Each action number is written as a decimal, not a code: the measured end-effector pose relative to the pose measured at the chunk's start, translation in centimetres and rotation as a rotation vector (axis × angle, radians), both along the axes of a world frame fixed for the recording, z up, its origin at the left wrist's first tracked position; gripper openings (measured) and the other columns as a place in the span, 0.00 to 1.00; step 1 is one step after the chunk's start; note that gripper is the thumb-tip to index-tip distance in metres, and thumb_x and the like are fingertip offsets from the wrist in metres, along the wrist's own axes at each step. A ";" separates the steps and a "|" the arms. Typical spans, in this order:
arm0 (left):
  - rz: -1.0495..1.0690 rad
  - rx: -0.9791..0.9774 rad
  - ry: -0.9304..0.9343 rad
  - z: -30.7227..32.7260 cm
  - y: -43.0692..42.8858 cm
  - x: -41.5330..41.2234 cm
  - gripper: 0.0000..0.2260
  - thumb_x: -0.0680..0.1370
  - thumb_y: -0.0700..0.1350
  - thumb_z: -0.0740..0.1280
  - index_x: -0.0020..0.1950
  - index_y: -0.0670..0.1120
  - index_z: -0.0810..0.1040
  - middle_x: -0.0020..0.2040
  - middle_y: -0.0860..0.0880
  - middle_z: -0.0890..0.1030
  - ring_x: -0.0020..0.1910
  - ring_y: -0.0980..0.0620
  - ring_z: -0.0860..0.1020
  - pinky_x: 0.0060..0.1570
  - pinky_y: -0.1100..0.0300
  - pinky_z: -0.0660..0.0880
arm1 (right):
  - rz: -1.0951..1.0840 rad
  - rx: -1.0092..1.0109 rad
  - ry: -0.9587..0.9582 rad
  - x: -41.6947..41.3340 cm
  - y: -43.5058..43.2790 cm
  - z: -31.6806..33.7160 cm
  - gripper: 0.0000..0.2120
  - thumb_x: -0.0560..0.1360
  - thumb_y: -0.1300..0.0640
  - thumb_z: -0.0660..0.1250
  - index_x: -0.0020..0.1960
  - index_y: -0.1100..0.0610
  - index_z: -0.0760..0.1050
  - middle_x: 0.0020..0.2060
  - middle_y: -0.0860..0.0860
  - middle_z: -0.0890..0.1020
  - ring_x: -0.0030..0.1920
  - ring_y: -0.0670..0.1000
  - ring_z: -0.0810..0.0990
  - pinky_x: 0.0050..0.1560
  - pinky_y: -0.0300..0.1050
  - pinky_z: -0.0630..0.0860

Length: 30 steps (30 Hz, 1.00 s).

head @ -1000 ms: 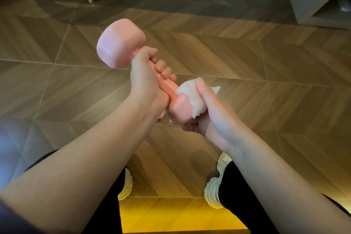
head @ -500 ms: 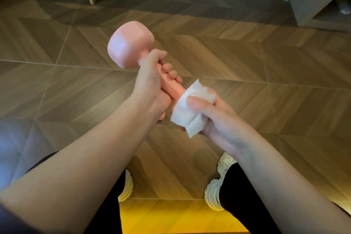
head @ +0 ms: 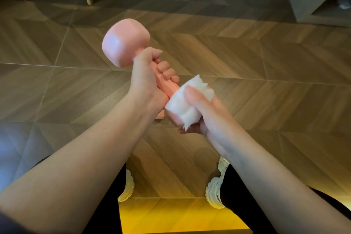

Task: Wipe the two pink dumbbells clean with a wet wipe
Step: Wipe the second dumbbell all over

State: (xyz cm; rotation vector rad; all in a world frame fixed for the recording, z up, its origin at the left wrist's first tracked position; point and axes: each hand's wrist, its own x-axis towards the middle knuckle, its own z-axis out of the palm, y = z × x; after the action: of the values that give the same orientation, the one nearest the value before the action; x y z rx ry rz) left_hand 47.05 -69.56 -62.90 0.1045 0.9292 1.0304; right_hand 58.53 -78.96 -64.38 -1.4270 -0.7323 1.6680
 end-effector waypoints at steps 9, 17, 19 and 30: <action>-0.033 0.016 0.024 0.2 -0.1 -0.2 0.14 0.77 0.42 0.60 0.33 0.49 0.61 0.25 0.53 0.59 0.22 0.54 0.58 0.25 0.62 0.62 | 0.080 0.053 0.081 0.6 -0.6 0.6 0.24 0.74 0.46 0.71 0.66 0.52 0.69 0.49 0.49 0.83 0.45 0.47 0.83 0.38 0.43 0.79; -0.081 0.077 0.041 0.8 -0.2 -0.4 0.15 0.77 0.41 0.59 0.32 0.49 0.60 0.25 0.53 0.57 0.22 0.54 0.56 0.24 0.62 0.61 | 0.001 -0.114 0.417 1.2 -0.3 0.5 0.20 0.74 0.44 0.64 0.60 0.55 0.77 0.51 0.60 0.82 0.47 0.58 0.83 0.48 0.56 0.82; -0.109 0.107 0.020 0.8 -0.3 -0.4 0.15 0.77 0.41 0.58 0.31 0.49 0.60 0.24 0.54 0.57 0.22 0.54 0.56 0.24 0.62 0.60 | 0.098 -0.210 0.486 1.2 -0.6 0.2 0.29 0.71 0.39 0.65 0.64 0.58 0.75 0.53 0.62 0.82 0.49 0.60 0.84 0.49 0.55 0.82; -0.044 0.063 0.096 1.2 -0.8 -0.4 0.14 0.79 0.44 0.60 0.34 0.50 0.61 0.25 0.54 0.58 0.21 0.55 0.57 0.23 0.65 0.61 | 0.058 -0.097 0.397 -0.4 -0.9 -0.2 0.31 0.75 0.45 0.67 0.70 0.63 0.69 0.59 0.67 0.79 0.50 0.61 0.82 0.44 0.47 0.81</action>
State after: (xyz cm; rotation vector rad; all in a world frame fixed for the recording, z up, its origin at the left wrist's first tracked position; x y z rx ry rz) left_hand 46.67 -70.35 -61.73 0.2279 0.9779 1.0207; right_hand 58.08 -79.85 -64.57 -1.0950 -0.4770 1.9756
